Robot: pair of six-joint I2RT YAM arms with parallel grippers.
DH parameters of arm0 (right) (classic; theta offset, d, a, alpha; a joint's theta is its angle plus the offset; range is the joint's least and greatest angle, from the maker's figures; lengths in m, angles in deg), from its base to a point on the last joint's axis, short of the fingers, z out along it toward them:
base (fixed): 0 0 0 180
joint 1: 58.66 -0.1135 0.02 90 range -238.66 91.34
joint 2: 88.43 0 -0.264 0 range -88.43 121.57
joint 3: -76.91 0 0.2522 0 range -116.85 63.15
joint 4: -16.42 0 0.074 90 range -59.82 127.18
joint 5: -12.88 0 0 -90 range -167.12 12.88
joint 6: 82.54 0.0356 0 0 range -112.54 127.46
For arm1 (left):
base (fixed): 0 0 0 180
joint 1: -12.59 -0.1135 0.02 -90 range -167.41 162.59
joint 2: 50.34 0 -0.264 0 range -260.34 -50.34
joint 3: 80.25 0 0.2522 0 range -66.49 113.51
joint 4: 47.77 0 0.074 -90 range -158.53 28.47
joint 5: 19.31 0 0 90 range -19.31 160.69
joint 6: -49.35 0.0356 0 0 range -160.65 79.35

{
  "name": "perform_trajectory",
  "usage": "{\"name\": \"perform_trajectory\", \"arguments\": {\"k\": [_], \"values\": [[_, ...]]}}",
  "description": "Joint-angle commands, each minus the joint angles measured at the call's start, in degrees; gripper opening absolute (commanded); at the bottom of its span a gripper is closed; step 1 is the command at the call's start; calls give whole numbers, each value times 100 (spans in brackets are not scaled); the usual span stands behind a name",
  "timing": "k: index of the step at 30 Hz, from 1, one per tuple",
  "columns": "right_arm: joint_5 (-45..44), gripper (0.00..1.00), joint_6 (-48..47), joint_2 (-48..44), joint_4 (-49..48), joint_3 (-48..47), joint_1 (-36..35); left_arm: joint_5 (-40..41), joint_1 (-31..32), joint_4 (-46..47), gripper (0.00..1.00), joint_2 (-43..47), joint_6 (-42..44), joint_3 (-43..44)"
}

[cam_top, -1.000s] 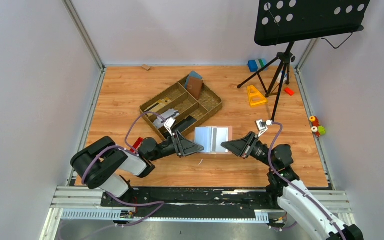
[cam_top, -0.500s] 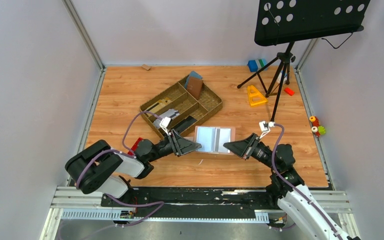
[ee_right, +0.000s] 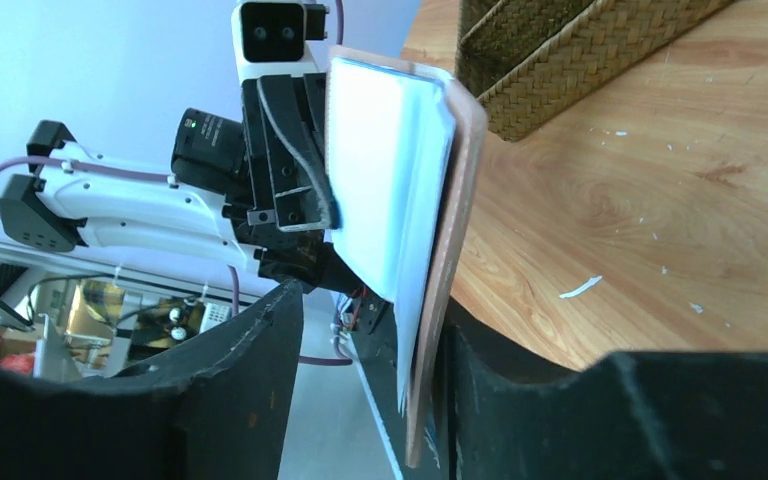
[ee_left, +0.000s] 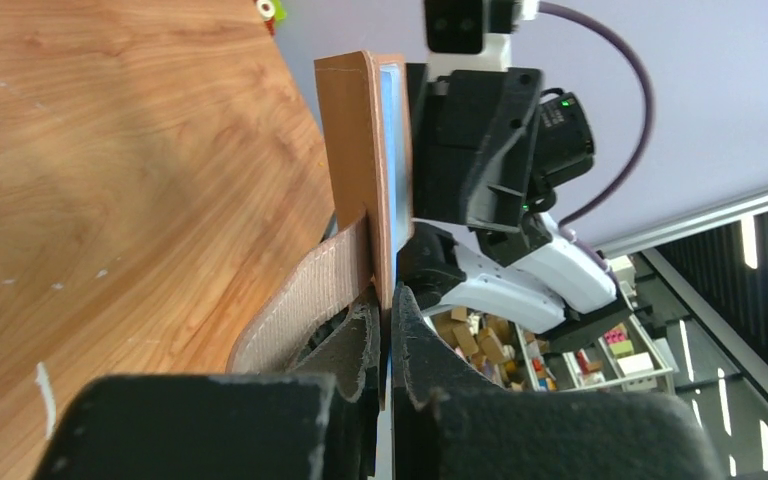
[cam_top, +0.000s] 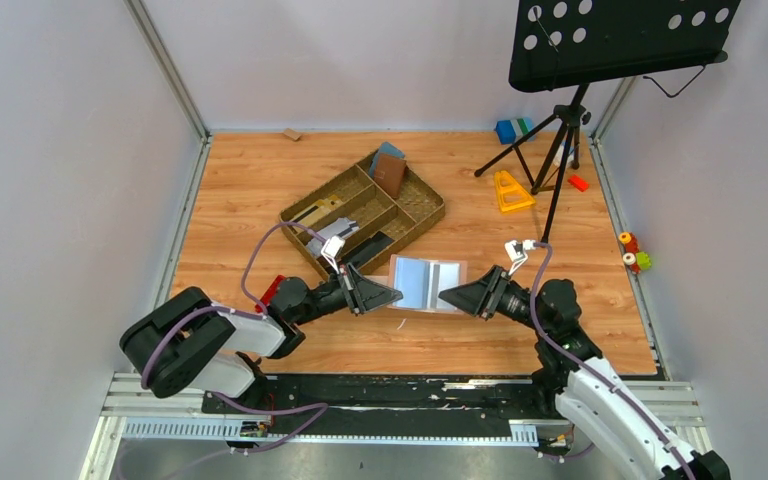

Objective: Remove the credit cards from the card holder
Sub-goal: Remove the credit card from the card holder.

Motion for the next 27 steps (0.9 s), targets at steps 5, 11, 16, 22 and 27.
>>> {"name": "perform_trajectory", "arguments": {"k": [5,11,16,22,27], "values": [[-101,58,-426,-455,215,-326,1,100,0,-486,0,347,476,139],[-69,23,-483,-307,269,-397,-1,64,0,-691,0,531,506,154],[69,14,-416,-269,-75,-360,-6,-8,58,-1026,0,711,593,266],[353,16,-343,-30,-592,-327,-4,101,352,-1896,0,874,987,611],[434,32,-503,193,-382,-407,-7,263,448,-2625,0,1093,1303,767]]}}
